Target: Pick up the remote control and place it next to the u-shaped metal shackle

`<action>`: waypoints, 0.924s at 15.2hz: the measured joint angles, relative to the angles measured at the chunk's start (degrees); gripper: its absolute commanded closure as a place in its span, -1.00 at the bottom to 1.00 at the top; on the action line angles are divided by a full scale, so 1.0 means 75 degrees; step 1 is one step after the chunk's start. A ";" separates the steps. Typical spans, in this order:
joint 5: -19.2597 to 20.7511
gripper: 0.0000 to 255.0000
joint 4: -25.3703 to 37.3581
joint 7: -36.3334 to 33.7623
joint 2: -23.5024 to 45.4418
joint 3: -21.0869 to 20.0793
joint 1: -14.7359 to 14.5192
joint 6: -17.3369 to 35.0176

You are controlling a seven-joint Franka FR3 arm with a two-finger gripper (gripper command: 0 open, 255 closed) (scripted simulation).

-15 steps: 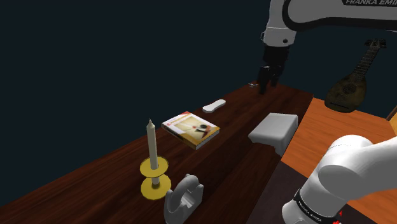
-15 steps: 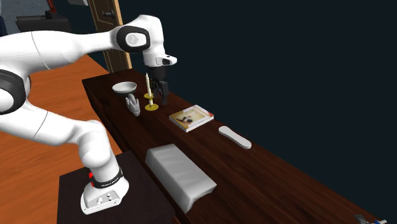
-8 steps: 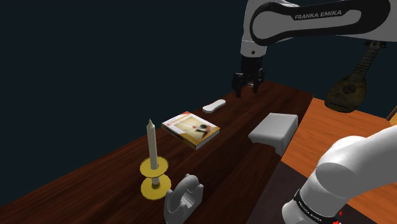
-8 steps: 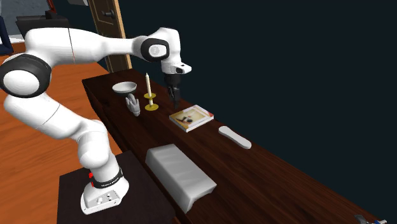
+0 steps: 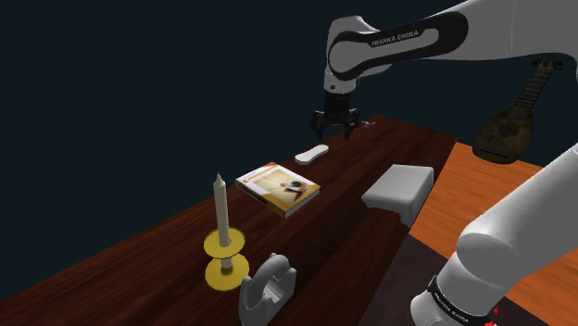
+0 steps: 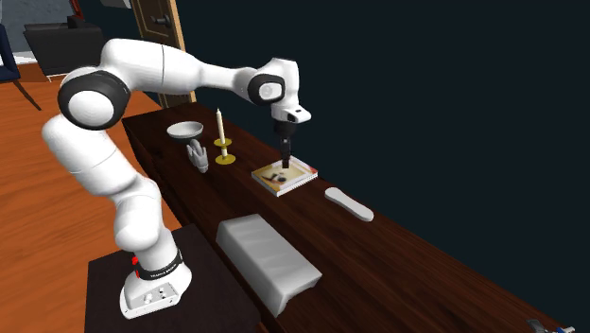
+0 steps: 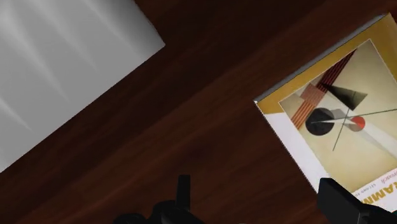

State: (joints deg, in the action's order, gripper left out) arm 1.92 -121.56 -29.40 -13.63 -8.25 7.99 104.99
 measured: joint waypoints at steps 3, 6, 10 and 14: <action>0.0016 -1.00 0.0350 -0.0802 0.0766 -0.0018 0.0138 0.0436; 0.0059 -1.00 0.0972 -0.1547 0.1622 0.0027 0.0261 0.0701; 0.0087 -1.00 0.1746 -0.2428 0.2670 0.0195 0.0413 0.1031; 0.0047 -1.00 0.2626 -0.3231 0.3666 0.0417 0.0536 0.1219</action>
State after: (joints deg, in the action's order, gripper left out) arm 2.28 -101.86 -53.63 13.87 -5.12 12.01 114.13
